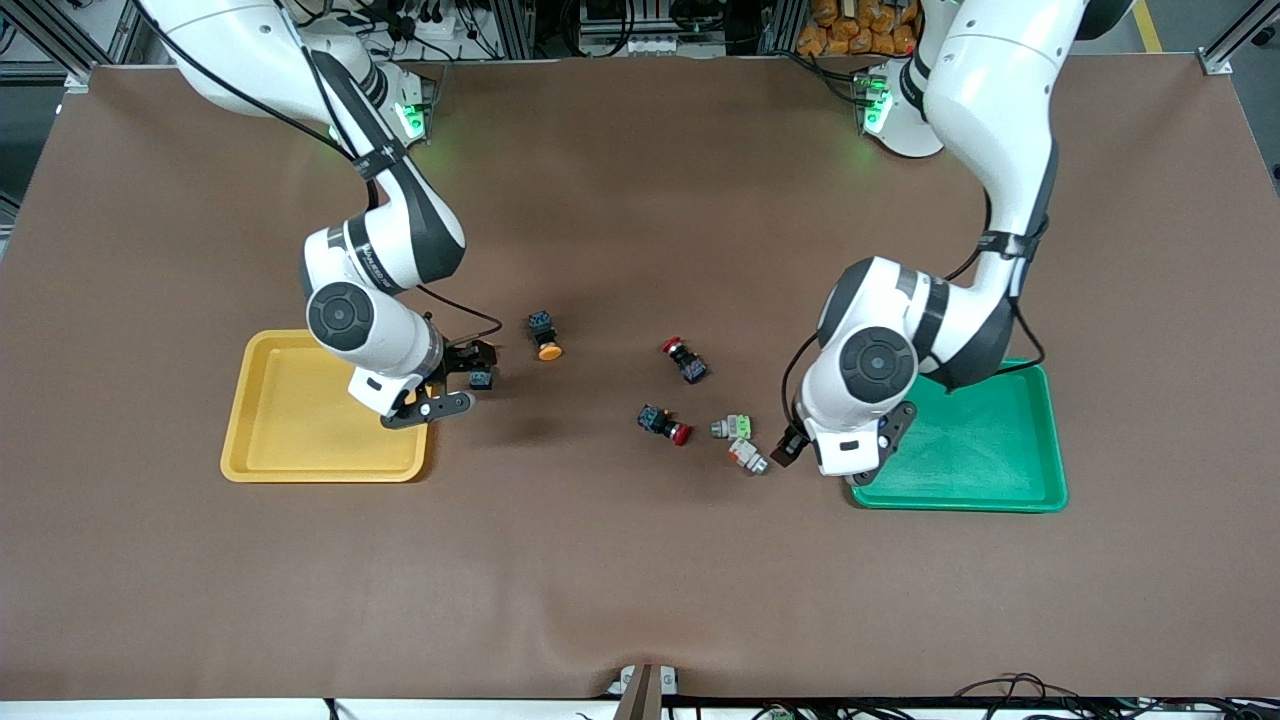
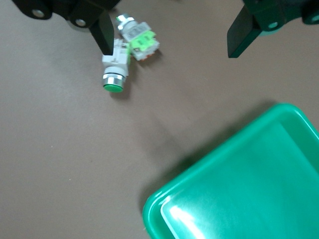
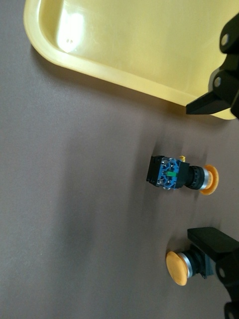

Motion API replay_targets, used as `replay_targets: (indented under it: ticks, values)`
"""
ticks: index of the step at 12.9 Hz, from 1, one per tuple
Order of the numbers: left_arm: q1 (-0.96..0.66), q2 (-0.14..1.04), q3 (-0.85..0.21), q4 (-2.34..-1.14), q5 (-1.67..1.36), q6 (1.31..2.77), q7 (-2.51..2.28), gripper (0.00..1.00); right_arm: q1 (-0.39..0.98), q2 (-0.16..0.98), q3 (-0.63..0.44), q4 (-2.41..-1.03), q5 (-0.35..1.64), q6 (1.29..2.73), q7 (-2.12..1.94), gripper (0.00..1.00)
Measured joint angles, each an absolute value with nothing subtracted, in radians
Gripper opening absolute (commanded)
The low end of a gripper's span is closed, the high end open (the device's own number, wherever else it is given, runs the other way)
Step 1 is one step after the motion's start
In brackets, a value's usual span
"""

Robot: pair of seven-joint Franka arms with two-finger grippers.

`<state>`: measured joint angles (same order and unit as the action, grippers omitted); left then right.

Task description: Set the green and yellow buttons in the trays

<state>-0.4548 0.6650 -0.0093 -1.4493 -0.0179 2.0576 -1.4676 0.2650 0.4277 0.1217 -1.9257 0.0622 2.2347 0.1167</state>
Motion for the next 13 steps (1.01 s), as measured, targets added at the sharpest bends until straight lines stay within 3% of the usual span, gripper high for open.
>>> replay_targets:
  ticks: [8, 13]
  values:
    - [-0.493, 0.784, -0.006, -1.446, -0.018, 2.297, -1.981, 1.0, 0.302, 0.479, 0.122, -2.007, 0.062, 2.384, 0.122, 1.0]
    - [-0.5, 0.832, -0.004, -1.423, 0.053, 2.362, -1.87, 1.0, 0.32, 0.463, 0.12, -2.122, 0.062, 2.537, 0.136, 1.0]
